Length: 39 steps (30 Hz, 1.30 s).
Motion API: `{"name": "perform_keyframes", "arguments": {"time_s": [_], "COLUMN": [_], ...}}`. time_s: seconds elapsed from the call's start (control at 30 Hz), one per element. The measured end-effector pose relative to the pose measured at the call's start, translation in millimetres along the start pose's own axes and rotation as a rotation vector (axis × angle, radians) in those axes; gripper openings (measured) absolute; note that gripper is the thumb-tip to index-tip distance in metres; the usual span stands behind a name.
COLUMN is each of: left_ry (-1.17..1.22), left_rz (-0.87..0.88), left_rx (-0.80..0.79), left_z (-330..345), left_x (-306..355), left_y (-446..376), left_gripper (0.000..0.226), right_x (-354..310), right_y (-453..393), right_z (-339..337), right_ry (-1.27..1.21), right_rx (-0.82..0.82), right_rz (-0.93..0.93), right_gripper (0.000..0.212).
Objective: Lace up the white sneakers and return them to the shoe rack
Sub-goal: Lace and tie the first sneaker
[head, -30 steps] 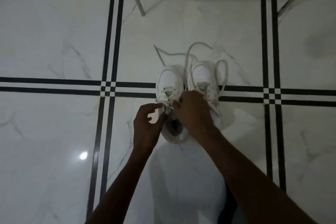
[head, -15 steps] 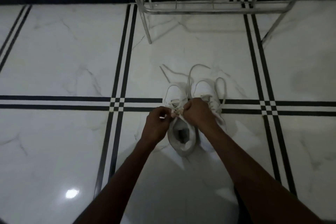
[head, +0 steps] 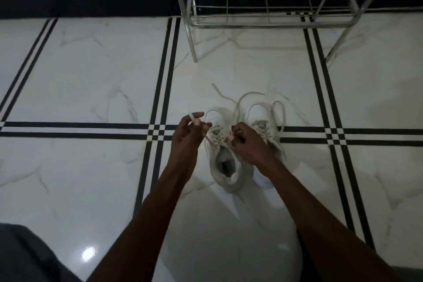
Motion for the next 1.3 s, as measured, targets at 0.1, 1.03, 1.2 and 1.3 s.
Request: {"name": "perform_keyframes", "arguments": {"time_s": [0.1, 1.03, 1.2, 1.3], "left_ry": [-0.057, -0.743, -0.961, -0.999], "left_rz": [0.125, 0.275, 0.491, 0.527], "left_rx": [-0.053, -0.020, 0.042, 0.082], "left_z": [4, -5, 1, 2], "left_x": [23, -28, -23, -19], "left_y": [-9, -12, -8, -6], "left_gripper": [0.029, 0.011, 0.020, 0.020], "right_x": [3, 4, -4, -8], "right_y": [-3, -18, -13, -8], "right_z": [-1, 11, 13, 14], "right_ry": [-0.046, -0.038, 0.084, 0.112], "right_rx": [0.004, 0.020, 0.076, 0.154], "right_rz": [0.025, -0.109, -0.241, -0.283], "right_gripper": [0.019, 0.012, 0.014, 0.013]}}
Point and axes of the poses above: each hand's wrist, its own y-axis away from the middle knuckle, its own z-axis out of the palm, x = y × z, the point moved 4 cm from there along -y, towards the middle knuckle, and after that the axes turned 13 degrees about x, right-handed, at the moved point
